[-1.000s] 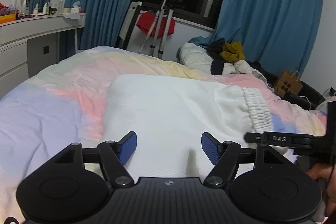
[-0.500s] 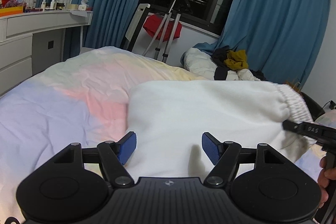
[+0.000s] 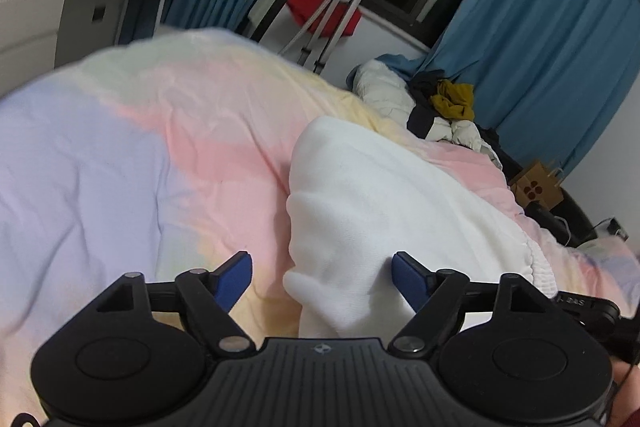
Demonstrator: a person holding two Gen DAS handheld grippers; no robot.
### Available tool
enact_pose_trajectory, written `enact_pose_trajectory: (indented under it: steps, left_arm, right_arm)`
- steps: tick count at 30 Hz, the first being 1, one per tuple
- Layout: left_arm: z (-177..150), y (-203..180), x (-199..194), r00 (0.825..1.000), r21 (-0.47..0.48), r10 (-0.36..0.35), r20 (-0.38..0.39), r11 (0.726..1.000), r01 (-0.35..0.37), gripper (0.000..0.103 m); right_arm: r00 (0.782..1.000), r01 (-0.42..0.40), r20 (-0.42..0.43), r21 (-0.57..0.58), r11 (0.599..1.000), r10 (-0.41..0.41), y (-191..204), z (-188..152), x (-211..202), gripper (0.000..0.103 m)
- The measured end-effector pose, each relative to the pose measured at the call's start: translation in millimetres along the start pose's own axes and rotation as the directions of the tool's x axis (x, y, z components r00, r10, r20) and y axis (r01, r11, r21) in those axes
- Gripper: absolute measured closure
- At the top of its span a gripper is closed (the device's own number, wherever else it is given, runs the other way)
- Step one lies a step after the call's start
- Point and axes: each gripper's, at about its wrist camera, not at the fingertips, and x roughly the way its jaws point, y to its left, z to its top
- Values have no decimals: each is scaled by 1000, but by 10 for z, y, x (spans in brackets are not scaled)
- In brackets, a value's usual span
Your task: Fold clothes
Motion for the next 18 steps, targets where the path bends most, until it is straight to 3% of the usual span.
enact_pose_trajectory:
  steps: [1, 3, 4, 7, 9, 12, 15, 18]
  left_arm:
    - [6, 55, 42, 1000, -29, -13, -16, 999, 13, 16]
    - [12, 145, 129, 998, -78, -41, -43, 996, 38, 12]
    - [12, 178, 172, 997, -96, -53, -53, 994, 48, 9]
    - [11, 247, 286, 995, -114, -71, -71, 992, 62, 1]
    - [10, 289, 365, 992, -125, -91, -82, 989, 80, 0]
    - [0, 358, 505, 985, -162, -132, -114, 980, 113, 0]
    - [-5, 461, 641, 974, -223, -182, -136, 963, 149, 0]
    - [-24, 530, 747, 967, -256, -205, -151, 953, 162, 0]
  right_arm:
    - [1000, -6, -4, 14, 1000, 6, -18, 4, -25, 66]
    - [999, -18, -27, 61, 998, 20, -54, 9, -54, 28]
    - [999, -24, -45, 94, 995, 28, -79, -4, -27, 19]
    - [995, -1, -103, 123, 992, 14, -87, -87, 88, 17]
    - [991, 20, -137, 97, 995, -6, -50, -162, 211, 15]
    - [988, 7, -152, 85, 996, 6, -4, -243, 392, 0]
    - [987, -58, -141, 90, 994, 70, 25, -256, 494, 0]
    - [970, -203, -116, 109, 973, 215, 109, -240, 407, 0]
